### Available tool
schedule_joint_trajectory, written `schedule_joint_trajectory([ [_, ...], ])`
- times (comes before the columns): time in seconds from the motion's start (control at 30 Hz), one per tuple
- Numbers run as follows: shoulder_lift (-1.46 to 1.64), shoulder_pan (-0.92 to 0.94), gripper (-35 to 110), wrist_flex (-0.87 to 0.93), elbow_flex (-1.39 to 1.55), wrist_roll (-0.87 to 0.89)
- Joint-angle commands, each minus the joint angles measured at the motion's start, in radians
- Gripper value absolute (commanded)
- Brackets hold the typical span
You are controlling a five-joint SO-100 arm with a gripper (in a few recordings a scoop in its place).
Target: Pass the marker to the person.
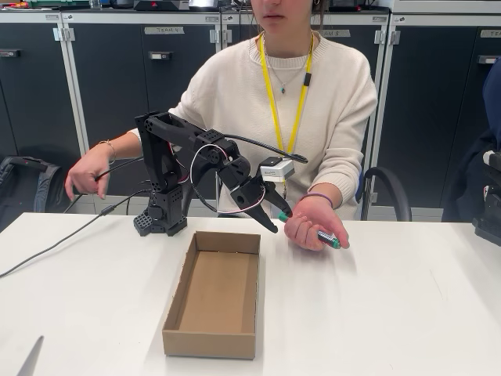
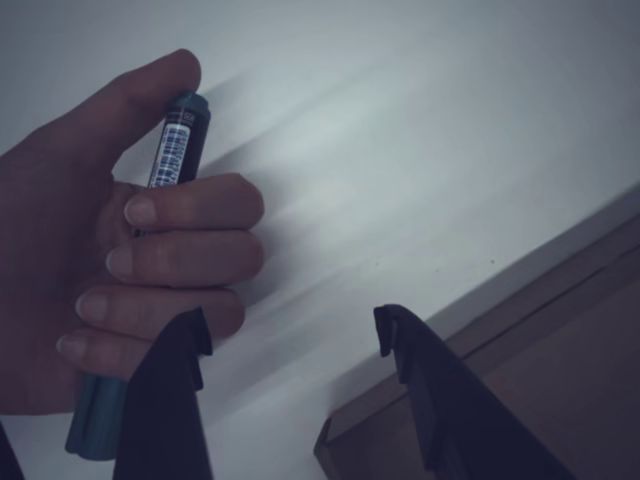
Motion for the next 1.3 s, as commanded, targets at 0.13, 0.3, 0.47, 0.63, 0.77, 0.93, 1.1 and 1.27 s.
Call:
schedule_joint_trajectory([
  [0.13, 0.051, 0.0, 37, -0.02, -0.005, -0.008],
  [0.3, 0.049, 0.002, 37, -0.018, -0.006, -0.008],
  [0.47, 0.034, 0.002, 37, -0.011, -0.026, -0.008],
  [0.63, 0.032, 0.009, 37, -0.017, -0.02, -0.008],
  [0.77, 0.029, 0.012, 38, -0.008, -0.021, -0.008],
  [0.93, 0.029, 0.015, 37, -0.015, -0.017, -0.017],
  [1.1, 0.031, 0.012, 38, -0.009, -0.015, -0.017],
  [1.27, 0.025, 0.018, 38, -0.012, -0.023, -0.017],
])
